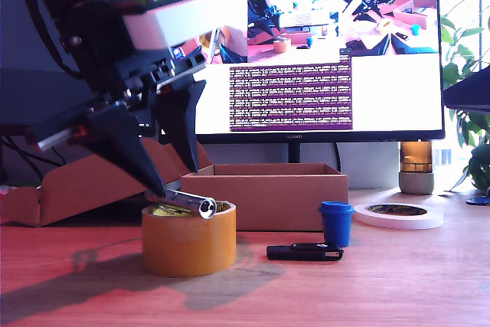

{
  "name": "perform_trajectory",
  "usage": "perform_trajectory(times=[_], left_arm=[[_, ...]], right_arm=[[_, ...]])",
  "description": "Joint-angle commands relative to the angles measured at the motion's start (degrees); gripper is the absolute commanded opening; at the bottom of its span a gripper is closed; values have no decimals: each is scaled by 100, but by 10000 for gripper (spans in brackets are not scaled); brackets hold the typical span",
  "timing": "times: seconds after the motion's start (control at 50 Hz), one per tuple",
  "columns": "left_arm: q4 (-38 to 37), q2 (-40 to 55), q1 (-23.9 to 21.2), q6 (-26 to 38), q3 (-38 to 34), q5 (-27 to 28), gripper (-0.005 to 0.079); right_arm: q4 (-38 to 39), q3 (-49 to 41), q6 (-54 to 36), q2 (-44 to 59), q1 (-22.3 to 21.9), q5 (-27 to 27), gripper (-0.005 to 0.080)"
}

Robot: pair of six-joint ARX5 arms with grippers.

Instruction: Pick up the laser pointer and place it inside the cardboard box

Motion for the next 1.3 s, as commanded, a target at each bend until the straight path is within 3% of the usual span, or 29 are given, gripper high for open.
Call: perform_trajectory(times=[0.0,0.46,0.94,1.28], left_arm=[[42,227,-26,87,2,20,359],[168,389,52,175,2,46,350],[168,420,50,264,2,157,162],[201,417,50,269,4,151,160]], right_arm=[[57,-70,-37,15,20,0,-11],[61,-70,-37,15,20,0,-11],[59,-70,-37,15,20,0,-11],[59,-70,-37,15,20,0,-11]])
